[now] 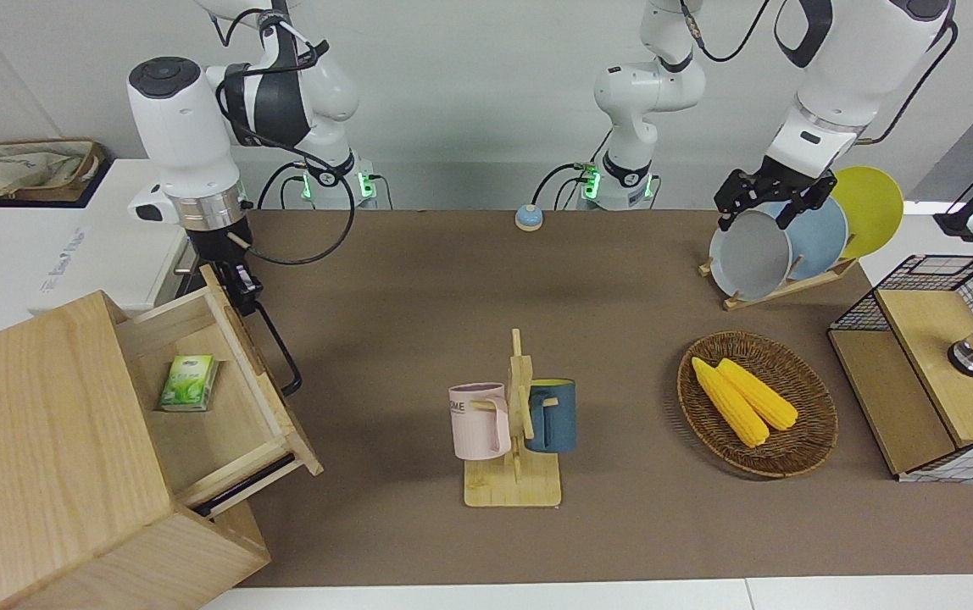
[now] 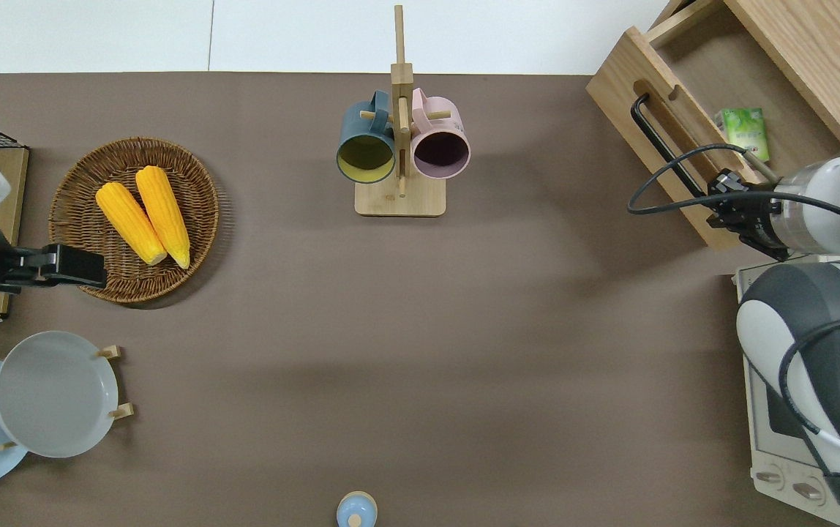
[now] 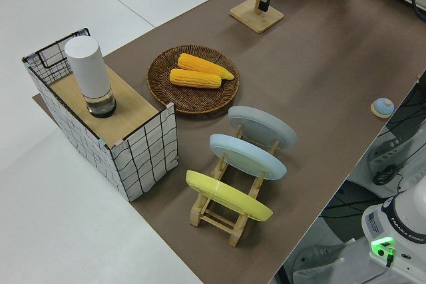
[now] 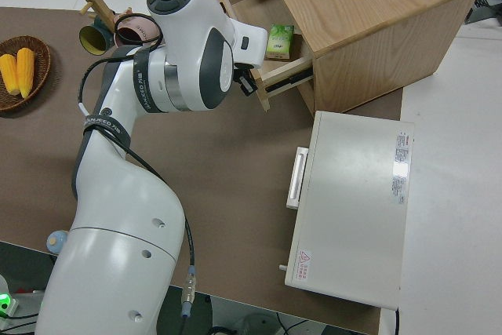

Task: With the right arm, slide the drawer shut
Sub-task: 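Push the drawer front with the right gripper, sliding it farther from the robot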

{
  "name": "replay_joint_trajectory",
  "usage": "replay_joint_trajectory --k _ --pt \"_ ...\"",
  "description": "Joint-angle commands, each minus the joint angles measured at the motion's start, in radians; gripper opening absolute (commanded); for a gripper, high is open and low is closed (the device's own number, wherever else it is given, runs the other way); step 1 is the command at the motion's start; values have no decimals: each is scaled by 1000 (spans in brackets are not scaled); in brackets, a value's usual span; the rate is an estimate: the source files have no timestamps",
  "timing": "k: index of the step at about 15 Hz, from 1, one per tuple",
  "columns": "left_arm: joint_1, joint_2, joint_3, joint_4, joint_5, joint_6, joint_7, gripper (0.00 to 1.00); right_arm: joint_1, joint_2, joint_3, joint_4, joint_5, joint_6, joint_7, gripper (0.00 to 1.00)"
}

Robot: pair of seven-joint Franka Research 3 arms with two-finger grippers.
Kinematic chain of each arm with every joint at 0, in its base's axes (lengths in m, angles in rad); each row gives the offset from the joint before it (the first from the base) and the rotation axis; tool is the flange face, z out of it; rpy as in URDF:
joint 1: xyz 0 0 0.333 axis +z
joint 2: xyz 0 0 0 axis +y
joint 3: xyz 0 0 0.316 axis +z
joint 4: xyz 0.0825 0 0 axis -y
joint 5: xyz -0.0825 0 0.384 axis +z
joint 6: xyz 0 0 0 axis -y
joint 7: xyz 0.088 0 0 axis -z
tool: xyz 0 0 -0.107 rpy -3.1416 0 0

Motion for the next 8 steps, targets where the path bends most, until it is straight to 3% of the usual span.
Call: replay_joint_trajectory --k 1,8 --pt "-5 -10 5 -5 11 -13 7 995 -51 64 29 63 -56 23 6 0" --pt "-5 -10 5 -5 11 -11 7 995 -87 134 43 129 -154 24 6 0"
